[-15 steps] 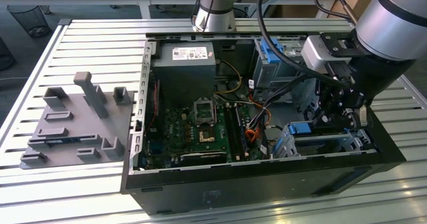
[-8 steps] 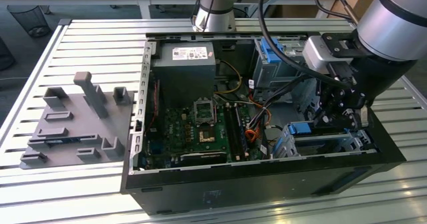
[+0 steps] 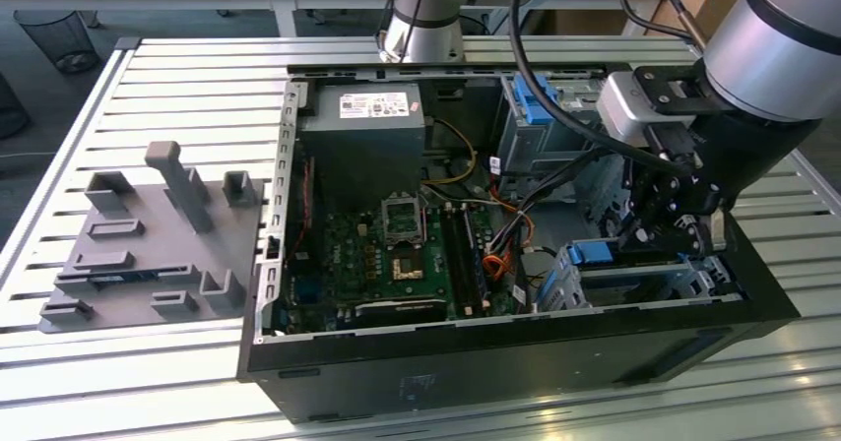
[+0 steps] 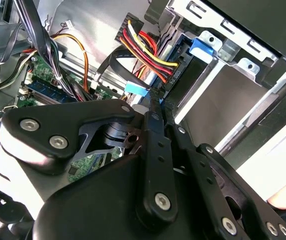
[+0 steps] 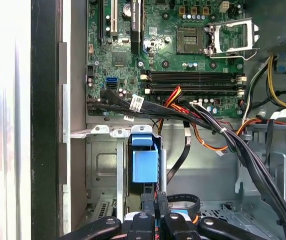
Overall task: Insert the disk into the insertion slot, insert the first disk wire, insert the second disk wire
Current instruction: 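Insert the second disk wire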
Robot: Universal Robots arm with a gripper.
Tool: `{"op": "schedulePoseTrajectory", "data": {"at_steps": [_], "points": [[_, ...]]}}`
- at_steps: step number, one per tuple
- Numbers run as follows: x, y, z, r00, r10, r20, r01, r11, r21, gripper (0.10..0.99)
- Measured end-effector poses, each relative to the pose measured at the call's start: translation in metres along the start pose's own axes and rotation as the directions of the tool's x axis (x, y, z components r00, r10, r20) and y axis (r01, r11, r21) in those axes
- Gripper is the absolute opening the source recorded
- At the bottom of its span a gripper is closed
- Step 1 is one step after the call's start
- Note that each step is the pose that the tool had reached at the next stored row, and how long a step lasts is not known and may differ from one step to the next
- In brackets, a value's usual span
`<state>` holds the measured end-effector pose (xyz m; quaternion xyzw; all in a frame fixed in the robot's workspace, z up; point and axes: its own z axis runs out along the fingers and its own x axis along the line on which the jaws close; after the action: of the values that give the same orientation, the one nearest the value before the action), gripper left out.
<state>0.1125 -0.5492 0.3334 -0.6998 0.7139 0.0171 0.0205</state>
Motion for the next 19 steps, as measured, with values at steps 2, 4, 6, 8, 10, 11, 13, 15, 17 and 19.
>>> {"op": "schedulePoseTrajectory", "data": {"at_steps": [2, 4, 6, 8, 10, 11, 13, 15, 17, 19], "points": [[0.0000, -0.0001, 0.0000, 1.0000, 0.000, -0.0001, 0.000, 1.0000, 0.000, 0.149], [0.0000, -0.0006, 0.0002, 1.0000, 0.000, 0.0002, 0.000, 1.0000, 0.000, 0.149], [0.0000, -0.0009, 0.0003, 1.0000, 0.000, 0.0003, 0.000, 1.0000, 0.000, 0.149], [0.0001, -0.0009, 0.0005, 1.0000, 0.000, 0.0000, 0.000, 1.0000, 0.000, 0.149], [0.0002, -0.0010, 0.0011, 1.0000, 0.000, 0.0001, 0.000, 1.0000, 0.000, 0.149], [0.0002, -0.0010, 0.0013, 1.0000, 0.000, 0.0000, 0.000, 1.0000, 0.000, 0.149], [0.0004, -0.0010, 0.0021, 1.0000, 0.000, 0.0001, 0.000, 1.0000, 0.000, 0.149], [0.0004, -0.0010, 0.0030, 1.0000, 0.000, 0.0001, 0.000, 1.0000, 0.000, 0.149], [0.0005, -0.0010, 0.0037, 1.0000, 0.000, 0.0001, 0.000, 1.0000, 0.000, 0.149], [0.0005, -0.0010, 0.0044, 1.0000, 0.000, 0.0002, 0.000, 1.0000, 0.000, 0.149]]}}
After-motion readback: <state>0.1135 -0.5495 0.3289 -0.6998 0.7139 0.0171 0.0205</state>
